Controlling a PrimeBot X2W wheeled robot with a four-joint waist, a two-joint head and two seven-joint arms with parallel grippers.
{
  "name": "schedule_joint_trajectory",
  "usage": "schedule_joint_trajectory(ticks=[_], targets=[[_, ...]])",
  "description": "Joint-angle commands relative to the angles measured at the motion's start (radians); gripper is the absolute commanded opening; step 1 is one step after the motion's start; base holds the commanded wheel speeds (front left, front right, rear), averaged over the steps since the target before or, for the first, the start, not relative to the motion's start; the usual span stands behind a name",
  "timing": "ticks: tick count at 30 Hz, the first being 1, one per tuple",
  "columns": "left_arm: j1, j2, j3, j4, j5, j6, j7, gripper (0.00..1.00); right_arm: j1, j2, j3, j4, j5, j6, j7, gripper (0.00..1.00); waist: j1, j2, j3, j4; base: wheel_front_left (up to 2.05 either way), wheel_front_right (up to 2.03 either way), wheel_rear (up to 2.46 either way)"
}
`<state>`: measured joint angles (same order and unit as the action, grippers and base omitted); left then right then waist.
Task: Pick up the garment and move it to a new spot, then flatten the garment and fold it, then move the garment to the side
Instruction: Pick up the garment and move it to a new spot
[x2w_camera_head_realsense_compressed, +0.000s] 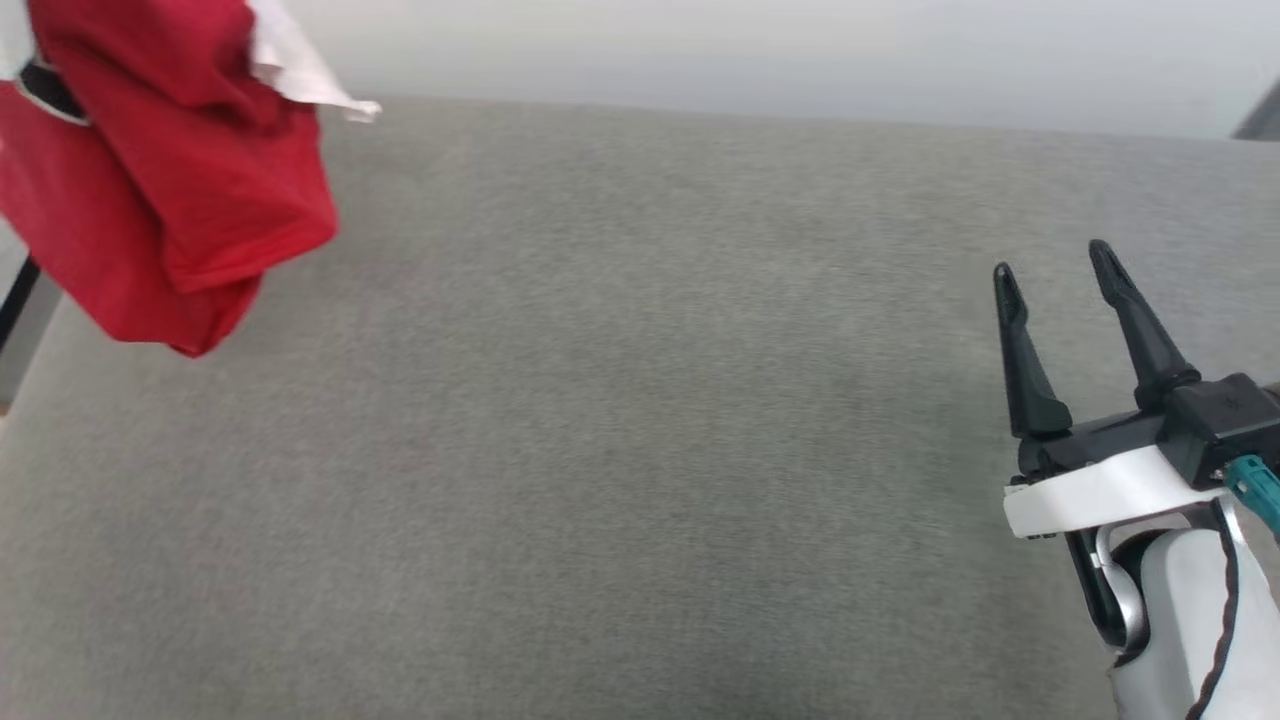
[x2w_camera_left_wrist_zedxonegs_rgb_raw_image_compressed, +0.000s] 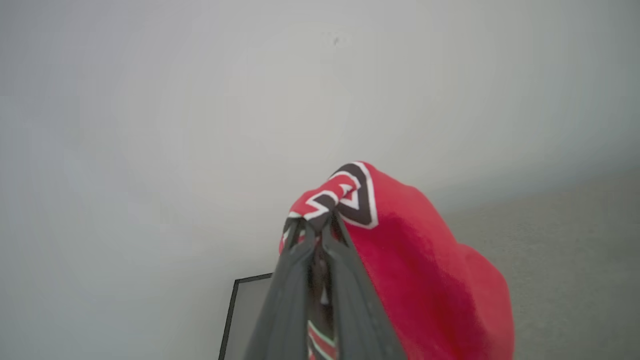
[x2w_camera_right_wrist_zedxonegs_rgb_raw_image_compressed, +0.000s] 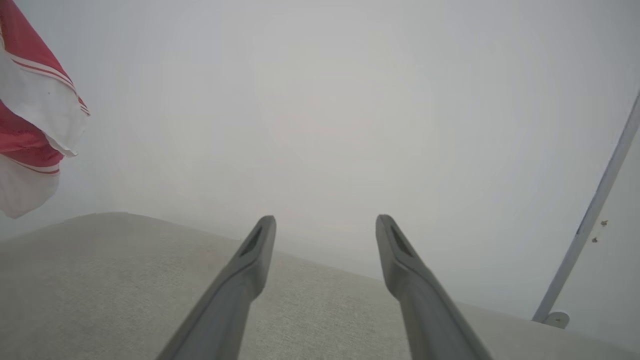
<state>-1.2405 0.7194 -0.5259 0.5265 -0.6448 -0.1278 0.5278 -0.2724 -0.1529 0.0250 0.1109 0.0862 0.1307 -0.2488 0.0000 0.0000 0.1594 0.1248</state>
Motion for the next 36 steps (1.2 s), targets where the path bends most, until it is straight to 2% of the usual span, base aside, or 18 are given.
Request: schedule_joint_trajectory(ticks=[1,14,20,27,36], targets=[[0.016,-0.008,-0.007,-0.035,-0.013,-0.002,0.018,0.00,0.018,0.012,-0.012,0.007,-0.005,0.000,-0.009,1.00,0.0000,0.0000,-0.019,-0.047,0.00,0.00,0.00],[0.114,-0.053,-0.083,-0.311,-0.056,0.034,0.161,0.00,0.061,0.042,-0.084,0.032,-0.025,0.000,-0.017,1.00,0.0000,0.0000,-0.037,-0.236,0.00,0.00,0.00],[0.209,-0.092,-0.139,-0.383,-0.077,0.059,0.205,0.00,0.075,0.058,-0.085,0.038,-0.020,0.000,-0.018,1.00,0.0000,0.0000,-0.033,-0.290,0.00,0.00,0.00],[0.357,-0.136,-0.222,-0.349,-0.092,0.075,0.211,0.00,0.077,0.076,-0.053,0.053,-0.011,0.000,-0.018,1.00,0.0000,0.0000,-0.020,-0.328,0.00,0.00,0.00],[0.489,-0.182,-0.278,-0.178,-0.117,0.070,0.174,0.00,0.037,0.075,0.020,0.083,0.002,0.000,-0.018,1.00,0.0000,0.0000,0.010,-0.375,0.00,0.00,0.00]])
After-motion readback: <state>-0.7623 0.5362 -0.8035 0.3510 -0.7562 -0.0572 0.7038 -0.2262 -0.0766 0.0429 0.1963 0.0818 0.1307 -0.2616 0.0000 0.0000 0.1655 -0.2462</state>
